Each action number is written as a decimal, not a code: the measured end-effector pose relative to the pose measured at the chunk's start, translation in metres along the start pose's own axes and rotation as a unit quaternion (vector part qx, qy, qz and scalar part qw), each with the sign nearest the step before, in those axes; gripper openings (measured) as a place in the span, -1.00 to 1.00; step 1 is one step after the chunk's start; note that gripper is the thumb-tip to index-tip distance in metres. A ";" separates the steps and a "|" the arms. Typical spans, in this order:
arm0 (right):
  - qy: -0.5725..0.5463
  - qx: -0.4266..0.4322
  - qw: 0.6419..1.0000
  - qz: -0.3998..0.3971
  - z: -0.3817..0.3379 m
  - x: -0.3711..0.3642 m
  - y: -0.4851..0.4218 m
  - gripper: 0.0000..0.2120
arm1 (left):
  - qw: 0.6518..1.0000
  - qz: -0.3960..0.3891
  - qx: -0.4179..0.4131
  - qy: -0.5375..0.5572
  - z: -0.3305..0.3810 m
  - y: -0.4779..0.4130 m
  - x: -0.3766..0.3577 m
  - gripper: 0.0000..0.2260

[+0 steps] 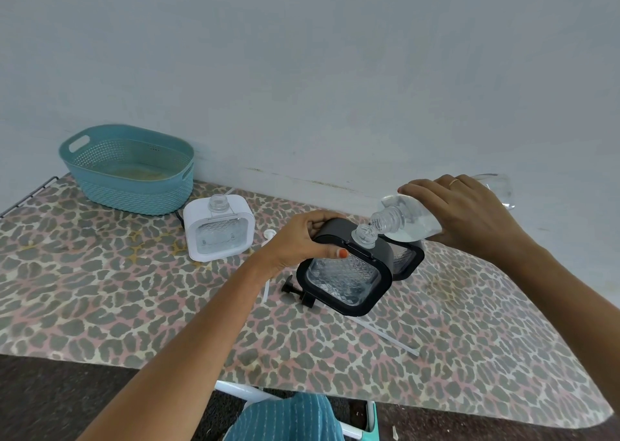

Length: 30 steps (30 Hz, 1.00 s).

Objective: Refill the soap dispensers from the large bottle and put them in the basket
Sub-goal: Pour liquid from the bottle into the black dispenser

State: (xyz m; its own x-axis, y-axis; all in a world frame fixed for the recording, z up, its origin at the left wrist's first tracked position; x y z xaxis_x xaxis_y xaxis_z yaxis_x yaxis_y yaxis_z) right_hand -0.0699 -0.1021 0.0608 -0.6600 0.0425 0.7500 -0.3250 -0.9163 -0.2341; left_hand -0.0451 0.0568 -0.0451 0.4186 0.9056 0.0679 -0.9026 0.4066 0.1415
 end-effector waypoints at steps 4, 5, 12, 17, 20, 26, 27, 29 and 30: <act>-0.001 -0.002 1.000 0.000 0.000 0.000 0.000 -0.18 | 1.000 0.000 -0.001 0.002 0.001 0.001 -0.001 -0.60; -0.002 -0.003 1.000 -0.001 0.000 0.000 0.000 -0.18 | 1.000 -0.001 -0.002 0.004 0.001 0.001 -0.001 -0.60; 0.001 -0.005 1.000 -0.002 0.000 0.000 0.000 -0.21 | 1.000 -0.004 -0.008 0.004 0.001 0.001 -0.001 -0.60; -0.004 -0.015 1.000 -0.006 0.000 0.000 0.000 -0.22 | 1.000 -0.006 -0.010 0.009 -0.001 0.000 0.000 -0.60; -0.018 -0.034 0.999 -0.003 0.001 0.001 0.001 -0.22 | 1.000 -0.003 -0.012 0.013 -0.001 0.000 0.001 -0.60; -0.043 -0.076 0.996 0.001 -0.001 -0.001 0.002 -0.23 | 1.000 0.004 -0.014 0.012 -0.002 -0.001 0.006 -0.60; -0.046 -0.083 0.995 0.005 -0.002 -0.002 0.003 -0.23 | 1.000 0.004 -0.013 0.010 -0.002 -0.001 0.007 -0.60; -0.052 -0.096 0.994 0.012 -0.003 -0.003 0.003 -0.24 | 1.000 0.000 -0.012 0.003 -0.001 -0.002 0.007 -0.60; -0.055 -0.103 0.993 0.015 -0.003 -0.004 0.004 -0.23 | 1.000 -0.003 -0.012 -0.002 -0.001 -0.002 0.006 -0.60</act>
State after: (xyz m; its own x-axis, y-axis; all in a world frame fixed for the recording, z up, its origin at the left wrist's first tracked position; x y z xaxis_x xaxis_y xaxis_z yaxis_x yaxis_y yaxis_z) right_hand -0.0708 -0.1043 0.0553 -0.5968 -0.0376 0.8015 -0.4455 -0.8153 -0.3699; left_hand -0.0411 0.0616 -0.0454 0.4241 0.9028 0.0708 -0.9023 0.4146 0.1184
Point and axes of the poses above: each hand's wrist, its own y-axis away from the middle knuckle, its own x-axis out of the back of the hand, z = x × y, the point moved 7 cm from there along -y, towards the middle knuckle, and after that the axes turned 14 degrees about x, right-handed, at the moved point
